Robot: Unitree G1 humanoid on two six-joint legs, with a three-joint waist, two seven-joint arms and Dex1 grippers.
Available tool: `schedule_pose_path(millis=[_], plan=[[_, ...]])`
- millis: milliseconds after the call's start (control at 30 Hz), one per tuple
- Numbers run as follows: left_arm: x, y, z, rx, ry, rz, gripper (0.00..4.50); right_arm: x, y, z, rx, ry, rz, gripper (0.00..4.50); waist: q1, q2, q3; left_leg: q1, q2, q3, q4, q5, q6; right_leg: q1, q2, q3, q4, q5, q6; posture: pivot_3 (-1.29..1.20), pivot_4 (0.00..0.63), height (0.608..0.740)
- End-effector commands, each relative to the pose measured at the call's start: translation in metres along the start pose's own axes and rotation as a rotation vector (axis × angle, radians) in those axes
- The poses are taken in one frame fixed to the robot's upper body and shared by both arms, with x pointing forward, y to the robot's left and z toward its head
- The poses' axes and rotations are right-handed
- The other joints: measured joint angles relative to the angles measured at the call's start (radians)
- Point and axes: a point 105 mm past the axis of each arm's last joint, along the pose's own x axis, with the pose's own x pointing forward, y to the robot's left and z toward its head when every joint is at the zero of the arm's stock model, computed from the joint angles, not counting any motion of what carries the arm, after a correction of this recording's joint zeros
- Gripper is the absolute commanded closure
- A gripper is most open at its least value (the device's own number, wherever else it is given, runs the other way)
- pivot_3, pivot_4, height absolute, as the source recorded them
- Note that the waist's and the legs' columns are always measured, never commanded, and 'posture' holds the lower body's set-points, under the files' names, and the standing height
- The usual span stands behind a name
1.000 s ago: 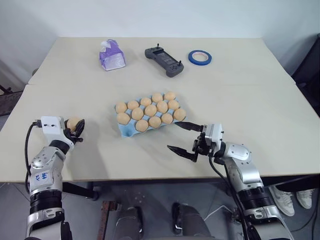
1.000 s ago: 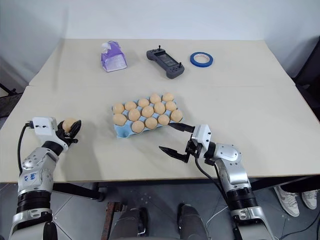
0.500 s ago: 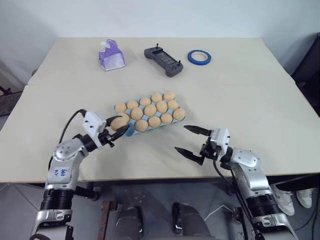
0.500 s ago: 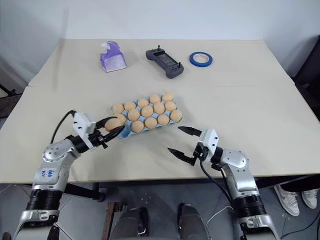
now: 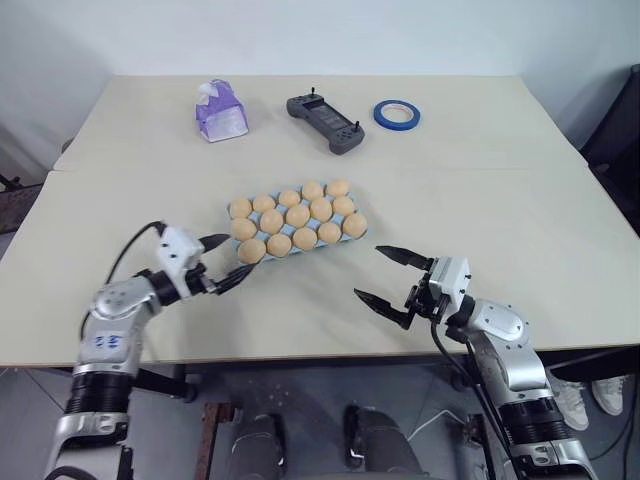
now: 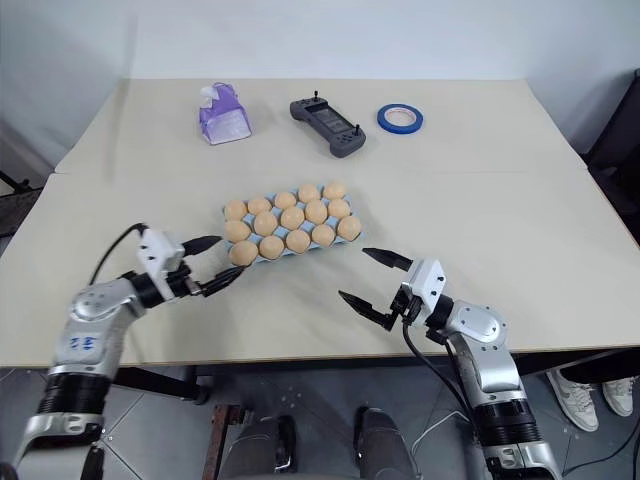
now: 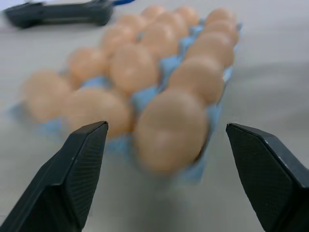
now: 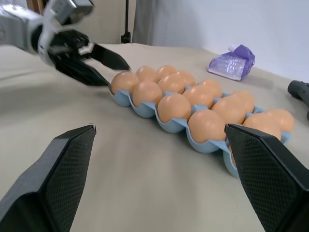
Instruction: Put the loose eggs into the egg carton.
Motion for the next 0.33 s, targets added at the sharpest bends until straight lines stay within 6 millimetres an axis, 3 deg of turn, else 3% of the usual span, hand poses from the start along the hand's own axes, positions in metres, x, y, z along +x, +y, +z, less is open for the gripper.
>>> schedule_pose_path(millis=[33, 167, 333], plan=[[-0.022, -0.003, 0.012, 0.053, -0.005, -0.046, 0.31, -0.009, -0.008, 0.005, -0.022, 0.006, -0.023, 0.00, 0.000, 0.000, 0.000, 0.000, 0.000, 0.000, 0.000, 0.000, 0.000, 0.000, -0.001, 0.000, 0.000, 0.000, 0.000, 0.00, 0.150, 0.740], [-0.042, -0.005, -0.003, 0.065, 0.057, -0.025, 0.31, -0.016, -0.014, 0.001, -0.022, 0.027, -0.037, 0.00, 0.002, 0.000, 0.000, 0.000, 0.000, 0.000, -0.001, 0.000, 0.000, 0.000, -0.004, 0.000, -0.002, 0.000, -0.001, 0.00, 0.150, 0.740], [-0.046, -0.010, -0.013, 0.057, 0.069, 0.024, 0.31, -0.019, -0.018, -0.004, -0.020, 0.041, -0.026, 0.00, 0.001, 0.000, 0.000, 0.000, 0.000, 0.000, -0.002, 0.000, 0.000, 0.000, -0.005, 0.000, -0.005, 0.000, -0.003, 0.00, 0.150, 0.740]])
